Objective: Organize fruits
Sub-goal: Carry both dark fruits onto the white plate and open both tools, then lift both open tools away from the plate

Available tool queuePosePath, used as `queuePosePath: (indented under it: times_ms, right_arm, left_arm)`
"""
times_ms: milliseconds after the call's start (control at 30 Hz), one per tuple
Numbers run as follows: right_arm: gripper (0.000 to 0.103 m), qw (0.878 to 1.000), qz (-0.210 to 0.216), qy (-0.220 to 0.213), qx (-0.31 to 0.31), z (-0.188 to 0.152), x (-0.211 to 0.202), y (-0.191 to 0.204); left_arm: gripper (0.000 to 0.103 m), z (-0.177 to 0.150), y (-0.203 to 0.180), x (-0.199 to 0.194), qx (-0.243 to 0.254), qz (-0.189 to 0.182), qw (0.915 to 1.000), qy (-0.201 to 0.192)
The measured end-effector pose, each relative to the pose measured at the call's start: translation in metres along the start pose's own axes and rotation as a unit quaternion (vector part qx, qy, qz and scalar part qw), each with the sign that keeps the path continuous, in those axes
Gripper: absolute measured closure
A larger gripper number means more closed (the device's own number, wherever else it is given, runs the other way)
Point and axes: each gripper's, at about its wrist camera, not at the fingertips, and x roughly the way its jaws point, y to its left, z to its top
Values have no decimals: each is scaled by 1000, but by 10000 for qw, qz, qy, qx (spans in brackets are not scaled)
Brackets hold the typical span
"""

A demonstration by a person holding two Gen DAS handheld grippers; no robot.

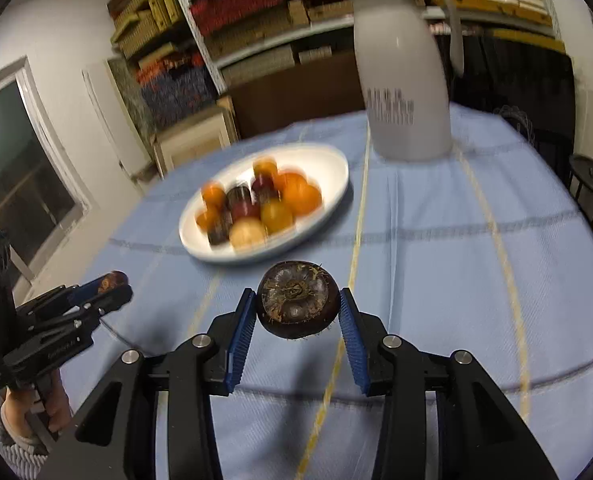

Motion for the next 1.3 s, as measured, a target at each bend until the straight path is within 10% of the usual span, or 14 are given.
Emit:
queuePosePath:
  times_ms: [367, 767, 900, 1300]
  right_arm:
    - [61, 9988, -4, -359, -319, 100, 33, 31]
    - [61, 9978, -160, 619, 192, 129, 199, 6]
    - [47, 9958, -58, 741, 525, 130, 222, -3]
    - [21, 9976, 110, -218, 642, 117, 87, 5]
  left_arm:
    - [63, 110, 11, 38, -149, -96, 9996, -239]
    - [62, 96, -28, 172, 34, -568, 9971, 496]
    - [42, 94, -29, 181, 66, -428, 9979, 483]
    - [13, 71, -25, 79, -211, -60, 9997, -144]
